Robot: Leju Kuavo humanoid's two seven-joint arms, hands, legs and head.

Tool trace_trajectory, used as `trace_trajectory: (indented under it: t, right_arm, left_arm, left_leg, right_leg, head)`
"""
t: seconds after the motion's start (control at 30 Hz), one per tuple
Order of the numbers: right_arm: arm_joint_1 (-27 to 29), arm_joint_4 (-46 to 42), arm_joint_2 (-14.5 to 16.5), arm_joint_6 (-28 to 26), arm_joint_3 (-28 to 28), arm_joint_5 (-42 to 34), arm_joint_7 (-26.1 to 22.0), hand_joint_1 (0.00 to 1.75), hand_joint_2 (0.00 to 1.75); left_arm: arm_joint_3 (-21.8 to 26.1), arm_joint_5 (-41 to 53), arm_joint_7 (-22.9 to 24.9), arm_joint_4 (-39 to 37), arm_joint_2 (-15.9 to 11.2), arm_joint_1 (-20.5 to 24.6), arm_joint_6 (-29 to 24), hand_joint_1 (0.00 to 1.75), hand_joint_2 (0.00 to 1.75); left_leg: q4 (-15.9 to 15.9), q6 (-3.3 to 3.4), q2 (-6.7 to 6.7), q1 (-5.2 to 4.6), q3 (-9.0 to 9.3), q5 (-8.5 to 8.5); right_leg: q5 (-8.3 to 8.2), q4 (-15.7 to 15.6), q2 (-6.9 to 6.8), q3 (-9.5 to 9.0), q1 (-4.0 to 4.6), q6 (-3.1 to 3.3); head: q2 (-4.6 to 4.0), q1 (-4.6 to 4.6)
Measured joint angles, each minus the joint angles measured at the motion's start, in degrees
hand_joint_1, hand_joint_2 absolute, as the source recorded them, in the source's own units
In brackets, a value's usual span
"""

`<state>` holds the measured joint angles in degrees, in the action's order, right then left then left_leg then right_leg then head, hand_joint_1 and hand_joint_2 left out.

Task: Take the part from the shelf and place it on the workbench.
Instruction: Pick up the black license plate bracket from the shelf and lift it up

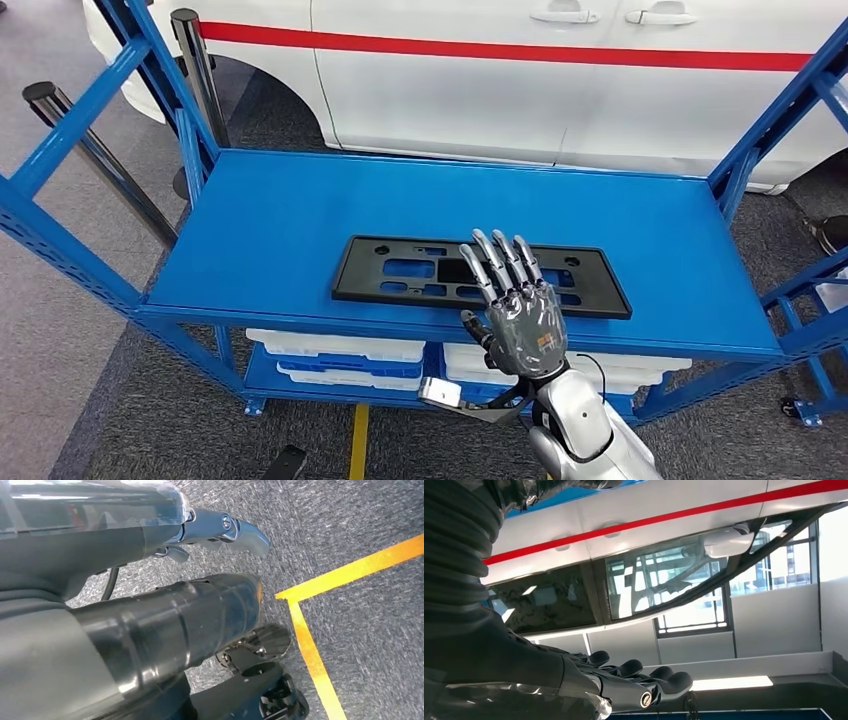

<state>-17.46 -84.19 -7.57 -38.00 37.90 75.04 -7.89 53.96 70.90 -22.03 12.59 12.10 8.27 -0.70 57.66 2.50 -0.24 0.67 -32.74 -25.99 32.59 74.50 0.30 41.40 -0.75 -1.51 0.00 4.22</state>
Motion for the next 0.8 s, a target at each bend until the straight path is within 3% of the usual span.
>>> trace_trajectory:
  t: [0.07, 0.13, 0.2, 0.3, 0.37, 0.43, 0.47, 0.5, 0.57, 0.63, 0.7, 0.8]
  right_arm:
    - [0.0, 0.1, -0.1, 0.0, 0.0, -0.1, 0.0, 0.00, 1.75]
    - [-0.1, 0.2, -0.1, 0.1, 0.0, -0.2, -0.1, 0.00, 1.75]
    - [-0.1, 0.2, -0.2, 0.3, 0.0, -0.4, -0.3, 0.00, 1.75]
    - [-0.2, 0.3, -0.4, 0.5, -0.1, -0.5, -0.5, 0.00, 1.75]
    - [-0.3, 0.3, -0.4, 0.7, -0.1, -0.7, -0.5, 0.00, 1.75]
    - [-0.3, 0.3, -0.4, 0.8, -0.1, -0.9, -0.6, 0.00, 1.75]
    - [-0.3, 0.4, -0.4, 0.9, -0.1, -1.1, -0.7, 0.00, 1.75]
    - [-0.3, 0.5, -0.4, 1.2, -0.1, -1.4, -0.8, 0.00, 1.75]
    - [-0.2, 0.6, -0.4, 2.2, -0.1, -3.0, -1.3, 0.00, 1.75]
    - [-0.3, 0.6, -0.4, 3.4, -0.1, -4.7, -1.9, 0.00, 1.75]
    - [-0.3, 0.7, -0.4, 4.0, -0.1, -5.6, -2.3, 0.00, 1.75]
    - [-0.3, 0.7, -0.5, 5.2, -0.1, -7.1, -3.1, 0.00, 1.75]
  left_arm:
    - [0.0, 0.0, 0.1, 0.0, 0.0, 0.0, 0.0, 0.00, 0.00]
    - [-0.1, 0.0, 0.1, 0.0, 0.0, 0.0, 0.0, 0.00, 0.00]
    - [-0.1, 0.0, 0.2, 0.0, 0.0, 0.1, 0.0, 0.00, 0.00]
    - [-0.2, 0.0, 0.3, 0.0, 0.0, 0.1, 0.0, 0.00, 0.00]
    - [-0.3, -0.1, 0.3, 0.0, 0.0, 0.2, 0.0, 0.00, 0.00]
    - [-0.3, -0.2, 0.3, 0.0, 0.0, 0.1, 0.0, 0.00, 0.00]
    - [-0.3, -0.2, 0.4, 0.0, 0.0, 0.0, -0.1, 0.00, 0.00]
    - [-0.3, -0.3, 0.5, 0.0, 0.0, -0.1, -0.3, 0.00, 0.00]
    - [-0.3, -0.4, 1.0, 0.0, 0.0, -0.1, -1.3, 0.00, 0.00]
    - [-0.4, -0.3, 1.5, 0.0, 0.0, 0.0, -2.3, 0.00, 0.00]
    - [-0.5, -0.3, 1.6, 0.0, 0.0, 0.1, -2.9, 0.00, 0.00]
    - [-0.9, 0.0, 2.4, 0.0, 0.0, 0.0, -4.5, 0.00, 0.00]
  left_leg:
    - [0.1, -0.23, -0.09, 0.01, 0.78, -0.60]
    - [0.3, -0.67, -0.13, -0.19, 1.10, -1.17]
    - [0.3, -1.18, -0.13, -0.36, 1.01, -1.40]
    - [1.1, -2.11, -0.07, -0.31, 0.94, -2.30]
    - [6.4, -2.69, -0.05, -0.15, -1.50, -4.96]
    - [14.3, -3.09, -0.04, -0.05, -5.91, -7.86]
    - [16.7, -3.19, -0.03, -0.02, -7.50, -8.06]
    - [16.9, -3.21, -0.02, -0.01, -8.07, -7.08]
    - [10.6, -2.99, 0.00, 0.01, -5.83, -2.39]
    - [3.6, -2.52, -0.03, -0.15, -2.66, 0.64]
    - [1.1, -2.24, -0.10, -0.21, -1.65, 0.87]
    - [0.8, -2.07, -0.21, -0.35, -1.67, 0.92]
  right_leg:
    - [-4.87, -7.0, -0.06, -2.60, -0.06, 0.23]
    - [-7.56, -13.6, -0.13, -5.42, 0.19, 0.62]
    - [-7.40, -15.3, -0.06, -6.14, 0.49, 0.98]
    - [-7.27, -16.0, 0.04, -6.76, 0.12, 1.88]
    - [-7.10, -16.4, -0.11, -7.35, -0.05, 2.51]
    - [-6.80, -16.3, -0.21, -7.61, 0.03, 2.87]
    - [-6.64, -16.3, -0.19, -7.76, 0.06, 2.92]
    - [-6.45, -16.2, -0.13, -7.97, 0.07, 2.89]
    - [-5.89, -16.0, 0.01, -8.62, 0.06, 2.69]
    - [-5.33, -15.8, 0.08, -9.02, 0.27, 2.31]
    - [-5.09, -15.6, 0.07, -8.92, 0.60, 2.14]
    - [-5.08, -15.7, 0.02, -8.94, 0.56, 2.17]
  head:
    - [0.00, 0.02]
    - [0.00, 0.01]
    - [0.00, -0.02]
    - [0.00, -0.05]
    - [0.00, -0.11]
    - [0.00, -0.15]
    - [0.00, -0.15]
    - [0.00, -0.15]
    - [0.00, -0.15]
    - [0.00, -0.14]
    - [0.00, -0.09]
    - [0.00, -0.07]
